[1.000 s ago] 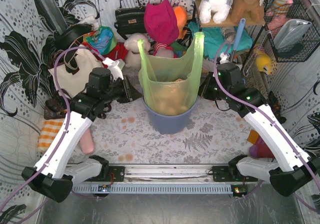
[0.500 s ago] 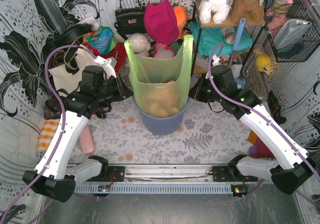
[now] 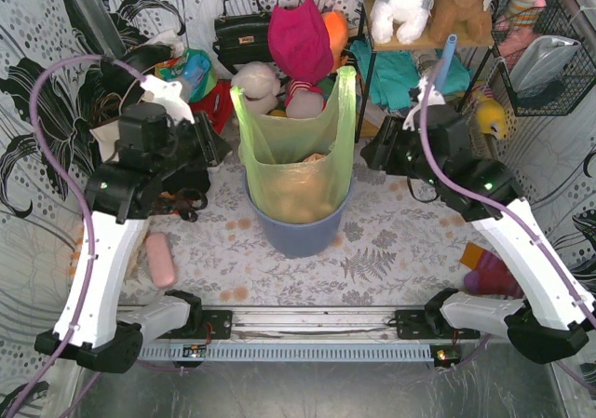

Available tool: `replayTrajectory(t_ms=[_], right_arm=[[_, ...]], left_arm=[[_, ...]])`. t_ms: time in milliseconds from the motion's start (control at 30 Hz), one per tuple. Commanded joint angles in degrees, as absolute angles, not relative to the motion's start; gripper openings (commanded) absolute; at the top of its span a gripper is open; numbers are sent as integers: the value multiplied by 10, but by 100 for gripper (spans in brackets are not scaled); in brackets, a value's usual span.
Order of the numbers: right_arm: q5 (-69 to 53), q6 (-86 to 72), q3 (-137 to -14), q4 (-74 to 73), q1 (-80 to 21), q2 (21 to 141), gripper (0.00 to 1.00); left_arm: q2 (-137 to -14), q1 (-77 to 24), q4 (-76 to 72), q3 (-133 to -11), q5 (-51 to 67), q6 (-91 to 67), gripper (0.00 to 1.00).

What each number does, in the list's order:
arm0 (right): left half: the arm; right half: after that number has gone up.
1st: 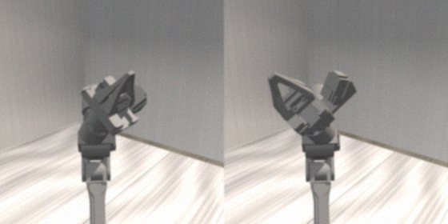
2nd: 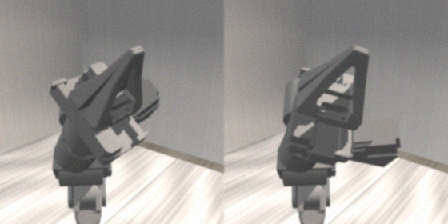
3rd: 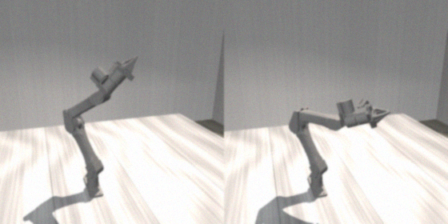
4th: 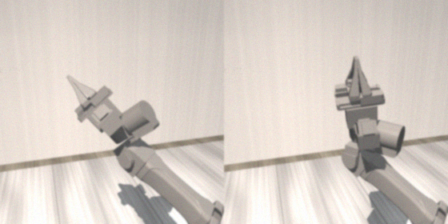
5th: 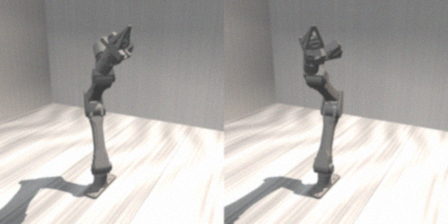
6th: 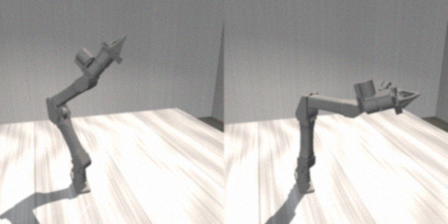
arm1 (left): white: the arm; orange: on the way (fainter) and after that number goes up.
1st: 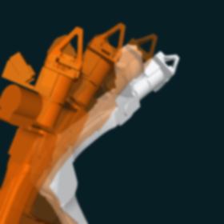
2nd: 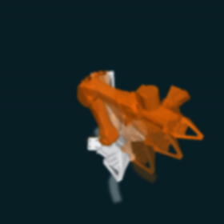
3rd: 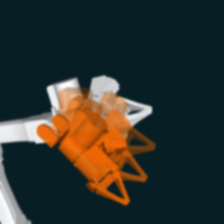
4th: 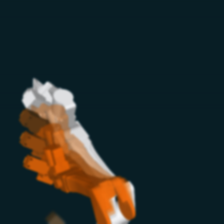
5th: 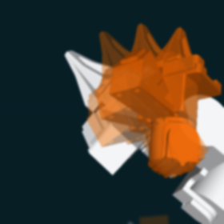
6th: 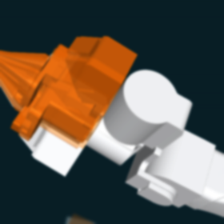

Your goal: Tie the trash bag

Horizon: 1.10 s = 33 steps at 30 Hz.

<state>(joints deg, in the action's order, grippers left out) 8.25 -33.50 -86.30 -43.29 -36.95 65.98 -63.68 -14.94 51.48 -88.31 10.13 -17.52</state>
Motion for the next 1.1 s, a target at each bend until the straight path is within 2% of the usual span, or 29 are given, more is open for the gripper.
replayTrajectory(t_ms=[0, 133, 300, 533, 600, 633, 700, 867, 933, 1067], right_arm=[[132, -252, -943, -442, -371, 653, 47], [126, -203, -999, -399, -371, 657, 48], [129, -169, -1043, -362, -371, 665, 51], [115, -139, -1069, -328, -371, 671, 54], [98, -119, -1060, -303, -371, 666, 54], [85, -107, -1048, -284, -371, 660, 54], [58, -77, -1025, -241, -371, 647, 54], [5, -23, -1057, -224, -371, 668, 55], [-3, -14, -1089, -241, -371, 687, 56], [-38, 0, -1175, -297, -371, 734, 57]], left_arm=[[-621, -145, 524, -972, 57, -152, 48], [-596, -146, 460, -1018, 160, -157, 52], [-579, -146, 385, -1000, 380, -172, 54], [-553, -146, 303, -970, 594, -187, 55], [-540, -146, 203, -931, 655, -260, 56], [-531, -146, 100, -902, 667, -312, 56], [-523, -146, 9, -855, 665, -375, 59], [-532, -167, -4, -821, 612, -365, 60], [-539, -212, 32, -830, 567, -325, 60], [-560, -364, 132, -853, 396, -211, 60]])
